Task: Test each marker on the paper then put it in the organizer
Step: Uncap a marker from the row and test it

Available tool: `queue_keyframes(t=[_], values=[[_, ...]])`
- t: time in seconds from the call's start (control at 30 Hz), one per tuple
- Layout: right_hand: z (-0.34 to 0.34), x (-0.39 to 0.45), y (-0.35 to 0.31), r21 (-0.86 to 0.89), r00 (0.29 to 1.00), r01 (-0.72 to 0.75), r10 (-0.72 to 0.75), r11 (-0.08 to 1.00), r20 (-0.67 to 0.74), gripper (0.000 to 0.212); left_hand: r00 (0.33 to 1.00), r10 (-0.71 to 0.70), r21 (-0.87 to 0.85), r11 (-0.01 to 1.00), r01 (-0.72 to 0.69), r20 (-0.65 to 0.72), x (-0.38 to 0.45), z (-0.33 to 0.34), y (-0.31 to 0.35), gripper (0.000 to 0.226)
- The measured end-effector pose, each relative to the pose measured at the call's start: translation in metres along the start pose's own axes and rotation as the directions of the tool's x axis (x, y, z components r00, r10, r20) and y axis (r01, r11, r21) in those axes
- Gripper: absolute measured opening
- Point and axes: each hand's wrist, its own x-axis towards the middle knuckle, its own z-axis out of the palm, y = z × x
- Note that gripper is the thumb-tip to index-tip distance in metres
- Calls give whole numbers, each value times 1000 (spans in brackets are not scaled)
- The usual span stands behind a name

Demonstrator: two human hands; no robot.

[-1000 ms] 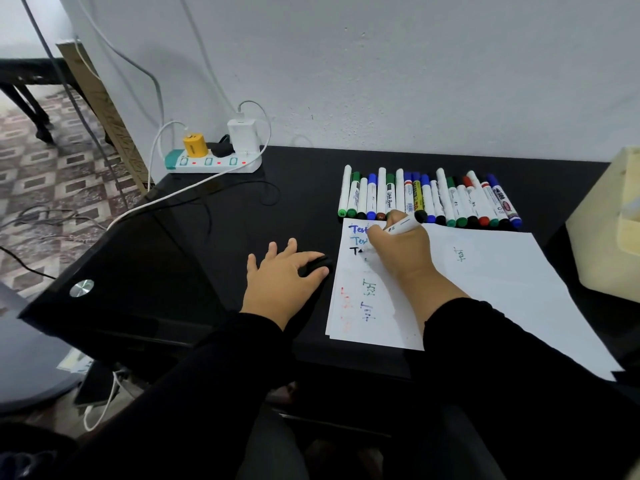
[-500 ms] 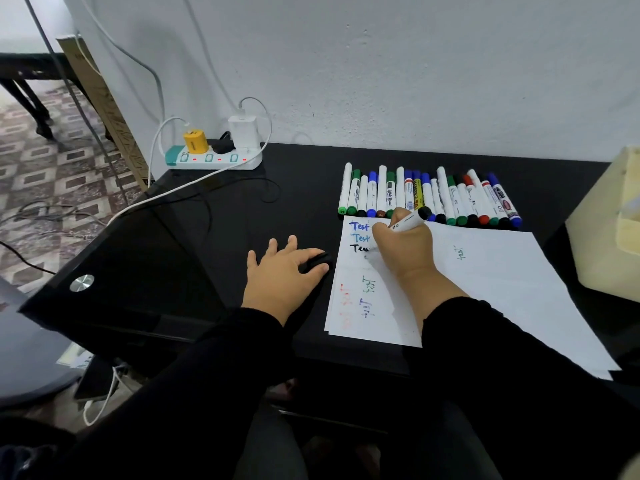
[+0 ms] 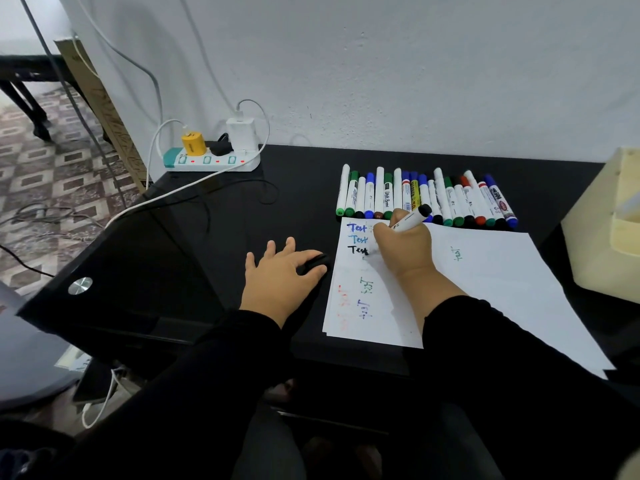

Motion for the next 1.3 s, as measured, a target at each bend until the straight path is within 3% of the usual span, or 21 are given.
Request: queue_keyframes(t=[0.13, 0.33, 0.57, 0.63, 0.7, 0.77, 0.97, 1.17, 1.3], values=[[-4, 7, -3, 211, 985, -156, 168, 965, -40, 35, 1000, -2, -4, 1000, 2, 6, 0, -1, 0, 38], [-18, 19, -16, 235, 918, -386, 348, 892, 188, 21, 1000, -15, -96, 995, 17, 23, -5, -6, 2, 36], [-34, 10, -44, 373, 948, -299, 230, 878, 219, 25, 998, 16, -319, 947, -32, -53, -17, -38, 25, 32], [-41, 1, -56, 414, 955, -257, 164, 873, 247, 29, 995, 76, -498, 862, -96, -60, -23, -49, 37, 30], [-47, -9, -67, 448, 960, -205, 90, 870, 265, 33, 991, 123, -690, 714, -119, -44, -30, -61, 50, 28], [-55, -22, -80, 468, 965, -156, 33, 870, 262, 35, 988, 152, -776, 619, -117, -27, -37, -69, 61, 24], [-76, -52, -101, 428, 964, -33, -85, 903, 253, 41, 964, 266, -853, 500, -152, -15, -61, -82, 86, 23], [-88, -64, -105, 440, 973, -23, -80, 898, 214, 39, 980, 198, -838, 534, -113, -7, -72, -89, 100, 13], [-84, -67, -100, 540, 991, -67, -6, 839, 132, 38, 982, 190, -848, 522, -94, 8, -76, -89, 108, 8]])
